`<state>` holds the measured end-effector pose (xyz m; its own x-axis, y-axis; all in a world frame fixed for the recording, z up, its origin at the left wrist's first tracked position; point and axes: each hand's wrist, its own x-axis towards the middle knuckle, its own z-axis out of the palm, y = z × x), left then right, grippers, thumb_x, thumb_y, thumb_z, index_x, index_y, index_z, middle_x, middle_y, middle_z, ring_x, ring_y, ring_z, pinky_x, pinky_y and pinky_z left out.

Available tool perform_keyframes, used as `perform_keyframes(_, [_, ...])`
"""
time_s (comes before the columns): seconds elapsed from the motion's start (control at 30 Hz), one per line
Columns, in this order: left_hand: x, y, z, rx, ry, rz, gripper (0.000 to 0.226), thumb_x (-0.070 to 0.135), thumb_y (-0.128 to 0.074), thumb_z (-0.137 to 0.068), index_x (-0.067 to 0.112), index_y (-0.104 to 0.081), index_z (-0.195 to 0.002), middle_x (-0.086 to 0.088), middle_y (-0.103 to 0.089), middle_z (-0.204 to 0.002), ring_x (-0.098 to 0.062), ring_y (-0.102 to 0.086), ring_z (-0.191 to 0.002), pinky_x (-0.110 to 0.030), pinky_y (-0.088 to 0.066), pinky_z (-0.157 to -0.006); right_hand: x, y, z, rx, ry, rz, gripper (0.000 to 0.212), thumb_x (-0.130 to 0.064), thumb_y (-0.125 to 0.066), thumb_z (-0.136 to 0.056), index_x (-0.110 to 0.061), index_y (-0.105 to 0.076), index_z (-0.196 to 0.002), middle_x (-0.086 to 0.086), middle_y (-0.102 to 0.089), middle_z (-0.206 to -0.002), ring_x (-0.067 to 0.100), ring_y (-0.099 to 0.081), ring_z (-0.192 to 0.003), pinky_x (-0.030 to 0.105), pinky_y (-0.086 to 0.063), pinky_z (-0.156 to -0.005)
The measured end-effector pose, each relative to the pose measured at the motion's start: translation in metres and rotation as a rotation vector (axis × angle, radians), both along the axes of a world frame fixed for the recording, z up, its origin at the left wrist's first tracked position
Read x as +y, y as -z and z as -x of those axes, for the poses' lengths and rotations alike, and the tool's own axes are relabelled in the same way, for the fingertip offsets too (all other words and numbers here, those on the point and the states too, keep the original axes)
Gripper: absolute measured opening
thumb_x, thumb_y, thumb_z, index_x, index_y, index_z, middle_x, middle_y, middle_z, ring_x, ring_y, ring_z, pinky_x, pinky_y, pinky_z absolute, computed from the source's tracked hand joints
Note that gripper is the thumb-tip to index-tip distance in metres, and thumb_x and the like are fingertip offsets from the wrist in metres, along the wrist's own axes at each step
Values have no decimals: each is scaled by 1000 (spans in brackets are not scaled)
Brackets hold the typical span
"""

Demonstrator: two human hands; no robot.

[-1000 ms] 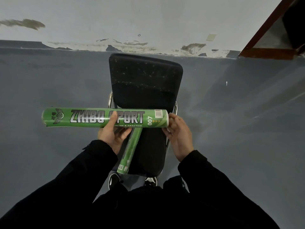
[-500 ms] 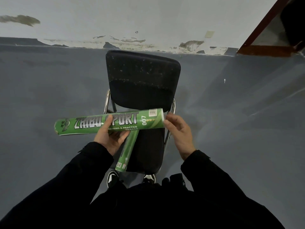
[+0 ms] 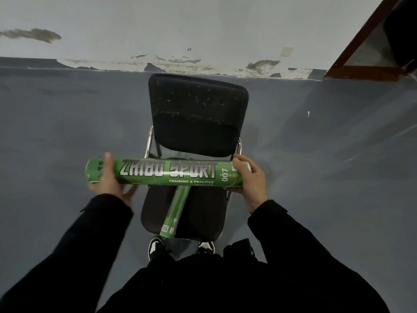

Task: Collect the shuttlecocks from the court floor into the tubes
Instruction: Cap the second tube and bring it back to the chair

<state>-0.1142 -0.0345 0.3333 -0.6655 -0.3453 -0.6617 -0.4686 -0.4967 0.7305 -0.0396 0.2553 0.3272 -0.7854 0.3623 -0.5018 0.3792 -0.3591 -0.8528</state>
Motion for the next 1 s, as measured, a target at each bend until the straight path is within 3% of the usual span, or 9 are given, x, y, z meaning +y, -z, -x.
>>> perform_keyframes(0.1, [-34,14,13,-41,81,89,39,59,-76,-81,33,-64,-108,6,-72,-111,-17,-69,-108,-42,-58,-82,3,2,1,-31,6,-5,28,-30,-70,-92,-24,-69,-119,14,-71,-114,25,-76,-90,38,-61,-65])
perform_keyframes(0.27, [-54,18,25,-147,244,123,16,32,-56,-89,21,-66,-92,-4,-69,-95,-20,-66,-82,-38,-53,-68,8,-2,6,25,-68,-84,26,-27,-64,-97,-23,-68,-122,17,-69,-120,19,-74,-87,29,-59,-66])
perform_keyframes(0.43, [-56,19,26,-161,273,50,11,27,-54,-86,17,-58,-89,-11,-65,-99,-24,-65,-80,-42,-56,-76,17,-16,5,165,-150,-225,41,-49,-37,-106,-40,-51,-144,-7,-55,-146,10,-59,-127,32,-51,-101])
perform_keyframes(0.53, [-55,14,22,-102,271,9,13,27,-56,-90,19,-63,-82,-7,-70,-86,-22,-68,-74,-34,-60,-66,22,-29,3,180,-189,-271,45,-53,-30,-106,-37,-50,-143,-7,-60,-136,8,-65,-115,26,-56,-89])
perform_keyframes(0.6, [-52,-1,29,1,328,6,33,27,-55,-96,20,-74,-70,1,-74,-75,-16,-70,-69,-28,-59,-62,24,-26,-3,140,-170,-326,39,-48,-32,-107,-31,-56,-133,1,-65,-122,8,-71,-98,24,-58,-77])
perform_keyframes(0.77, [-43,-38,60,253,477,270,21,21,-51,-103,15,-70,-100,7,-69,-87,-6,-66,-73,-20,-57,-57,13,6,-36,-137,-104,42,56,-57,-36,-103,-15,-57,-132,16,-72,-121,28,-73,-105,40,-59,-83])
perform_keyframes(0.87, [-43,-35,63,152,495,362,19,19,-55,-104,22,-64,-87,3,-62,-85,-7,-63,-66,-22,-56,-44,17,2,-40,-79,-27,282,51,-44,-29,-109,-14,-50,-144,5,-71,-127,19,-69,-116,32,-56,-89])
perform_keyframes(0.93, [-45,-24,61,34,442,334,19,19,-57,-102,23,-64,-85,0,-59,-89,-17,-60,-76,-27,-55,-39,24,-9,-30,18,32,383,42,-27,-39,-108,-12,-52,-145,-14,-72,-125,2,-64,-118,27,-41,-112])
perform_keyframes(1.0, [-50,-13,53,-98,402,233,18,22,-57,-102,21,-64,-85,-5,-60,-90,-22,-58,-77,-33,-55,-37,27,-18,-26,86,48,296,41,-27,-45,-101,-16,-61,-137,3,-71,-128,15,-65,-117,37,-41,-114])
